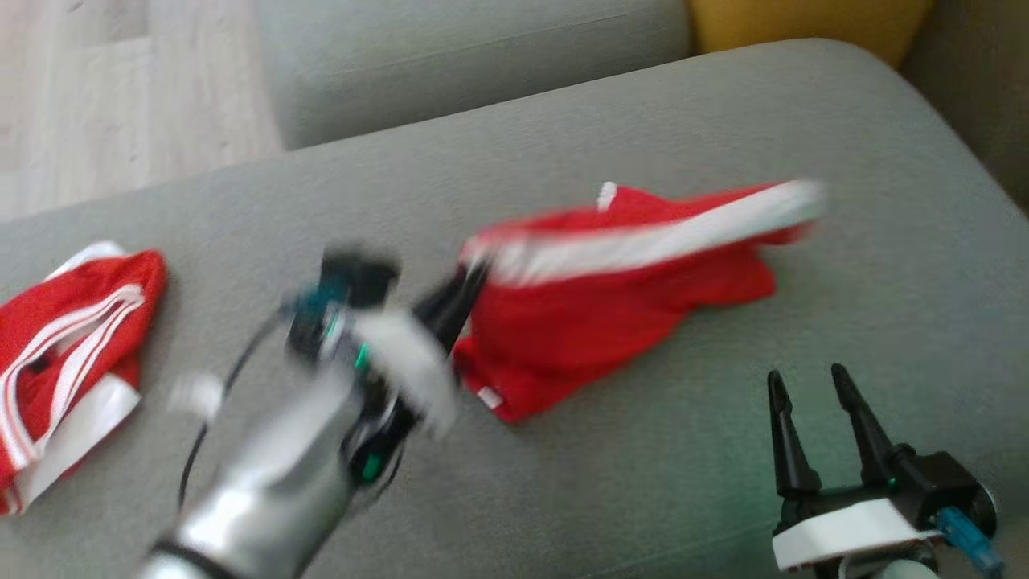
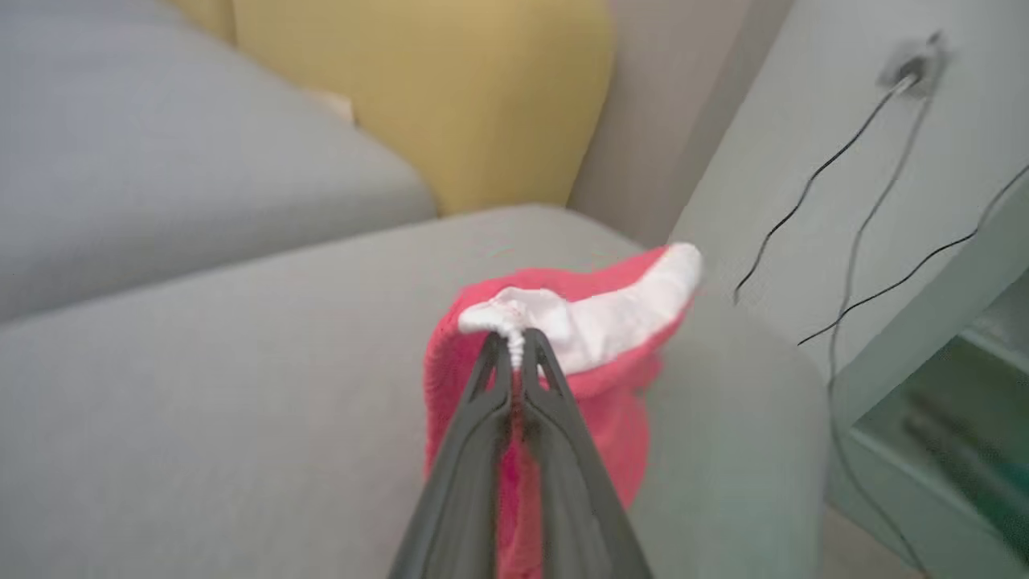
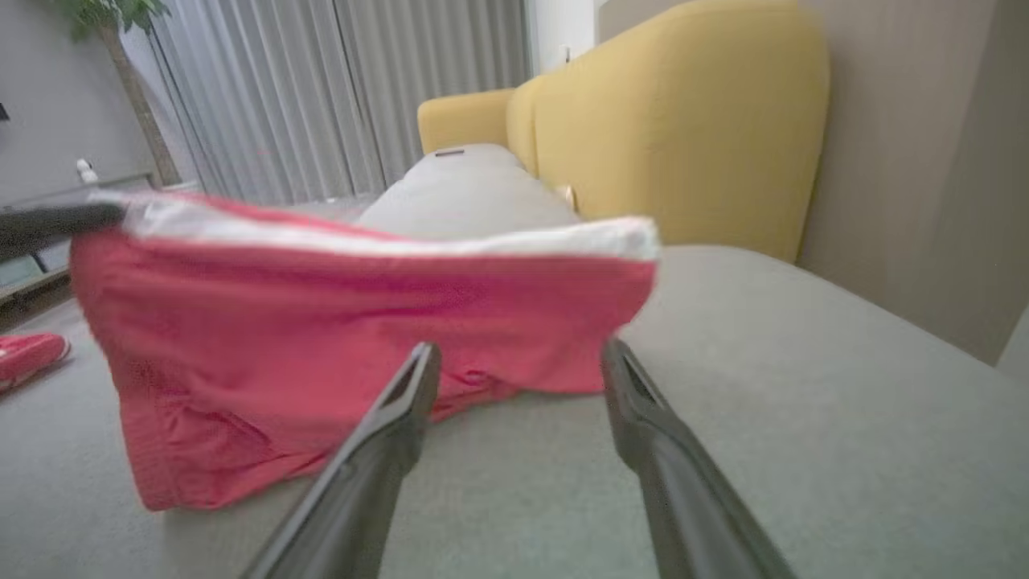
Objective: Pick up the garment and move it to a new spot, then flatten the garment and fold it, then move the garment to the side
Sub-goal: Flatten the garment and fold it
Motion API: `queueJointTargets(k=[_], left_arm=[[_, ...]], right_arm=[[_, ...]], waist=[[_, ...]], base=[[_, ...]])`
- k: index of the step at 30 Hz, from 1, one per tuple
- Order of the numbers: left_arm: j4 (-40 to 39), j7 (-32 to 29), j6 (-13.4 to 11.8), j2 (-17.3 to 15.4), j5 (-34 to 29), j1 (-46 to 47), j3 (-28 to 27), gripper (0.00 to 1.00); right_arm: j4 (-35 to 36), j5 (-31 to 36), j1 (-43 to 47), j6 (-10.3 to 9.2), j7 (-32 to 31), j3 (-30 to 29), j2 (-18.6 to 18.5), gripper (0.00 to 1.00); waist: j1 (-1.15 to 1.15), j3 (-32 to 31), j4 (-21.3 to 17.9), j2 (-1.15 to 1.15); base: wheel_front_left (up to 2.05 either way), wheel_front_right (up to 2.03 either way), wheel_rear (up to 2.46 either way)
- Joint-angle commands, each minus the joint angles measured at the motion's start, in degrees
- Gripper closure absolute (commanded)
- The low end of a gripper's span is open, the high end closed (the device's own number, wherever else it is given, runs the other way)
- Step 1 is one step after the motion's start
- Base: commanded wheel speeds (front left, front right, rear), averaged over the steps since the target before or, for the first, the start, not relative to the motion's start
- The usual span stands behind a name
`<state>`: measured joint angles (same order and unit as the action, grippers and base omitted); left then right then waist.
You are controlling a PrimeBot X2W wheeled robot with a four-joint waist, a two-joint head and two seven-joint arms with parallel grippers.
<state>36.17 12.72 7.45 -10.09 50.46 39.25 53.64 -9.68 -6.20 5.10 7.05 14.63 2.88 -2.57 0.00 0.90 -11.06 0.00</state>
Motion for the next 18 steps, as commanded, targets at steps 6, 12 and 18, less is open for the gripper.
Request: queueJointTargets(k=[6, 12, 18], left_arm=[[-1.0, 1.9, -2.7, -6.7, -2.2, -5.8, -2.0, 1.0], [-1.8, 2.2, -4.3, -10.6, -5.9, -8.8, -5.2, 1.0], [-2.7, 2.3, -4.9, -12.2, -10.1, -8.6, -8.9, 1.0]], right_arm=[[0.1, -0.5, -3.1, 0.44, 0.4, 1.4, -0.3, 0.0], [-2.9, -0.3, -7.7, 0.44, 0.4, 1.6, -0.7, 0.0], [-8.3, -5.9, -14.6, 0.44, 0.4, 4.9, -4.3, 0.0]], waist=[[0.0, 3.6, 5.3, 0.0], [0.0, 6.2, 9.4, 0.0], [0.0, 7.8, 11.7, 0.0]], base=[[0.0, 0.0, 0.0], [0.0, 0.0, 0.0], [0.0, 0.0, 0.0]])
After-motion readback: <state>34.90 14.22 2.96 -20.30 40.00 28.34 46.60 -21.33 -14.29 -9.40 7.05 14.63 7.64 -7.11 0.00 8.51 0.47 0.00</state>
